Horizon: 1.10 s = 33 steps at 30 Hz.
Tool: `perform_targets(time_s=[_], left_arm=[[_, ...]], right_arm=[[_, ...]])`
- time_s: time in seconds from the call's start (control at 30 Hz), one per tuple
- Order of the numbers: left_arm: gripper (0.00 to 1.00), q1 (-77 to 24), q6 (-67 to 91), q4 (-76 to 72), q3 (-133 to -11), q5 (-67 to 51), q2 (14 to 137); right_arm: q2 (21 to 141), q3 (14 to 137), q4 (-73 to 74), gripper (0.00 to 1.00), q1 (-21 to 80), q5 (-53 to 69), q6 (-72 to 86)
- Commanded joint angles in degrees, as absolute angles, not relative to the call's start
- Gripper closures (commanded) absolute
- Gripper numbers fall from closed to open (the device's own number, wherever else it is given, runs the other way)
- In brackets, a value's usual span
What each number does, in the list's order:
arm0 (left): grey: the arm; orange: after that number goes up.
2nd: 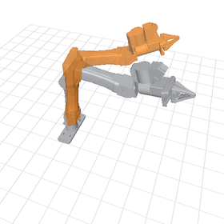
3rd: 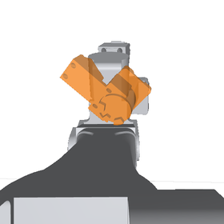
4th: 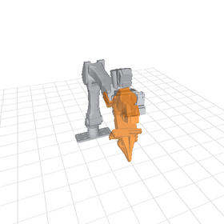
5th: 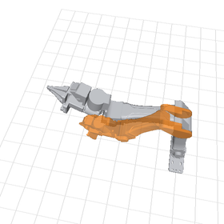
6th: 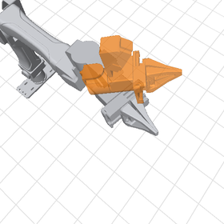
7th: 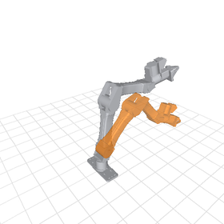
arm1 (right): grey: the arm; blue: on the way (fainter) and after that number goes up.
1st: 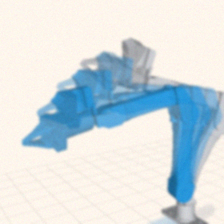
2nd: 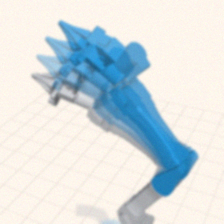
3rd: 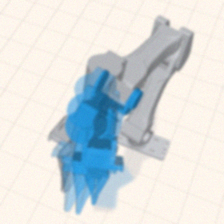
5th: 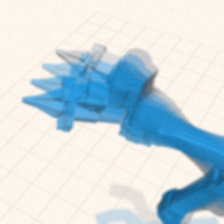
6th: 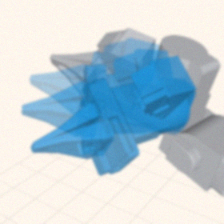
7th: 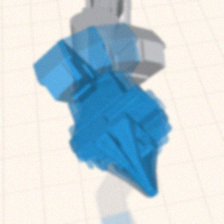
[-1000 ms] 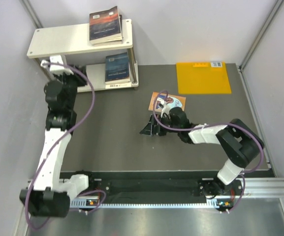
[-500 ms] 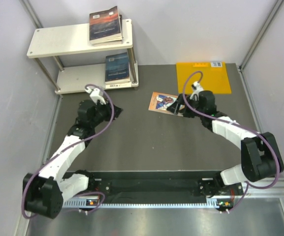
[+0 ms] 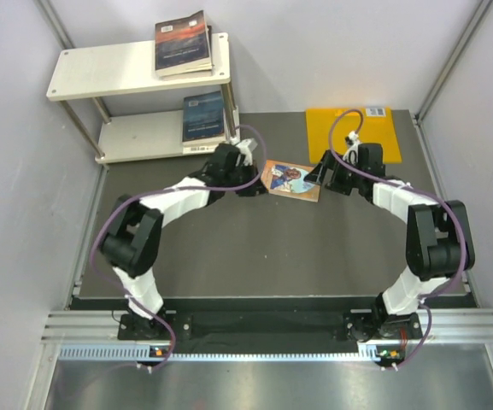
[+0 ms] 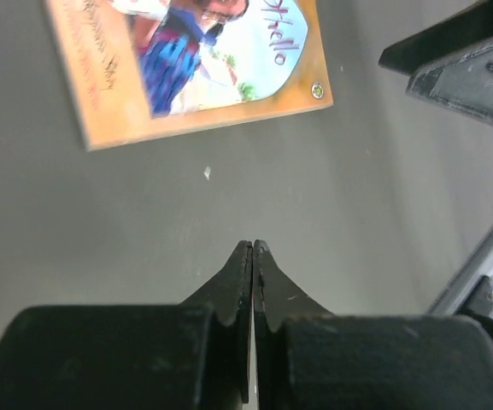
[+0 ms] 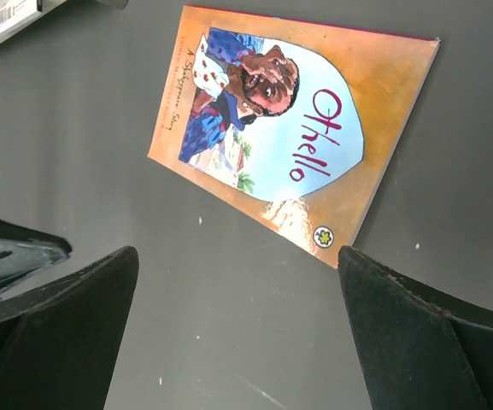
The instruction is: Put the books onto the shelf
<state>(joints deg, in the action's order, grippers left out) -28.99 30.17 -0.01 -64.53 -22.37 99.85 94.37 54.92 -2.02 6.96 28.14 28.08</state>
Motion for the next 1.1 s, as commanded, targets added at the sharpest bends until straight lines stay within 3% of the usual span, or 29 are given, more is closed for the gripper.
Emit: perform_targets(time_s=[0.0,0.47,0.93,1.07], left_arm=[[1.00,-32.60,22.95,8.21,-79.69,-16.28,108.24],[1.00,-33.75,13.98,40.75,-126.44,-1.60,138.06],[1.00,-33.75,13.97,44.82,-126.12,-1.93,140.71],[1.00,-33.66,14.33,45.00,-125.68,-2.46,141.41]], right_arm=[[96.94,58.18,-1.84,0.00,6.42,30.41,27.86],[101.16,55.28,-6.50,0.00,5.19,31.90,31.28],[106.78,54.40,-14.68,0.01,5.19,33.66,37.87],[107.58,54.49,-19.06,0.09,5.45,36.82,40.51]])
